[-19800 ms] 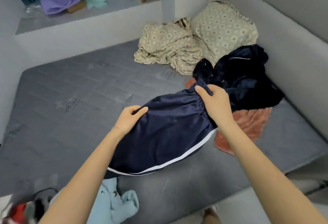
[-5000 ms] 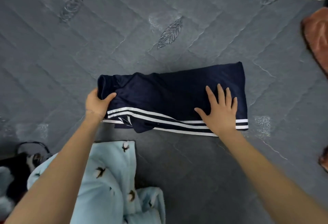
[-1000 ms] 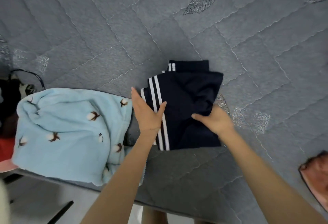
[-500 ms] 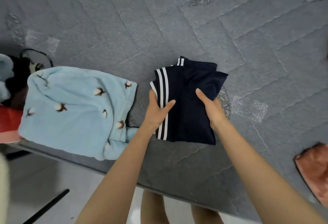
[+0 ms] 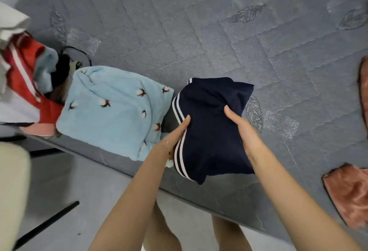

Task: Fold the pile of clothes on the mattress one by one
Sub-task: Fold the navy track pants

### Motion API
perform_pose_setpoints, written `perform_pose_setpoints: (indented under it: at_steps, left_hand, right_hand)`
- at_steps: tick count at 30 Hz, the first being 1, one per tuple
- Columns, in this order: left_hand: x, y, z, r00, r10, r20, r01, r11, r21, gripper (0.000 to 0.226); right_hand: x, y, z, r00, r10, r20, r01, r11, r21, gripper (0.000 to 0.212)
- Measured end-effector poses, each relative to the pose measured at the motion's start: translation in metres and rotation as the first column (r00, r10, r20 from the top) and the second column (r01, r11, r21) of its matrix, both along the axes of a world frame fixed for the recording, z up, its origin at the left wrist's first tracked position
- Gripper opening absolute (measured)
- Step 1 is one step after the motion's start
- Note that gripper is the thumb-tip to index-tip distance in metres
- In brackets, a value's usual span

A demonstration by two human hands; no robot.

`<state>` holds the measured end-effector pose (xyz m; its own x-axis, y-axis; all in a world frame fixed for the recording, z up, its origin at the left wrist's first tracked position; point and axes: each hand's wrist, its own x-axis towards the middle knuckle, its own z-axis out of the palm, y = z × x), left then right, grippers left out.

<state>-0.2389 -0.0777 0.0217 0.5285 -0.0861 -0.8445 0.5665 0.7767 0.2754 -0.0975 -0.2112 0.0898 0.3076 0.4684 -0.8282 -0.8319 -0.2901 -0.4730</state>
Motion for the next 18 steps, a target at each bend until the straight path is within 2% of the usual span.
perform_pose_setpoints:
  at_steps: [2,5,8,11,15,18]
  left_hand:
    - [-0.008,0.006,0.0,0.996,0.059,0.068,-0.055,0.997,-0.058,0.063]
    - [-0.018,0.035,0.006,0.985,0.143,0.092,-0.142,0.99,-0.017,0.063]
    - [-0.035,0.08,0.023,0.977,0.194,0.085,-0.21,0.944,0.253,0.081]
    - [-0.058,0.132,0.05,0.982,0.143,0.123,-0.184,0.865,0.468,0.084]
    - [-0.087,0.207,0.08,0.99,0.052,0.132,-0.125,0.76,0.638,0.068]
    - [-0.104,0.249,0.081,0.995,-0.032,0.099,-0.05,0.687,0.725,0.045]
  right_hand:
    - [-0.013,0.019,0.009,1.0,-0.007,-0.016,0.008,0.999,0.048,0.055]
    - [-0.027,0.053,0.019,0.996,-0.056,0.071,0.052,0.997,0.061,0.05]
    - [-0.047,0.086,0.034,0.98,-0.102,0.168,0.093,0.994,0.06,0.051]
    - [-0.07,0.115,0.045,0.955,-0.182,0.232,0.17,0.983,0.073,0.048]
    - [-0.105,0.157,0.049,0.915,-0.266,0.303,0.239,0.963,0.124,0.035]
    - [-0.135,0.186,0.036,0.877,-0.276,0.394,0.263,0.961,0.087,0.018]
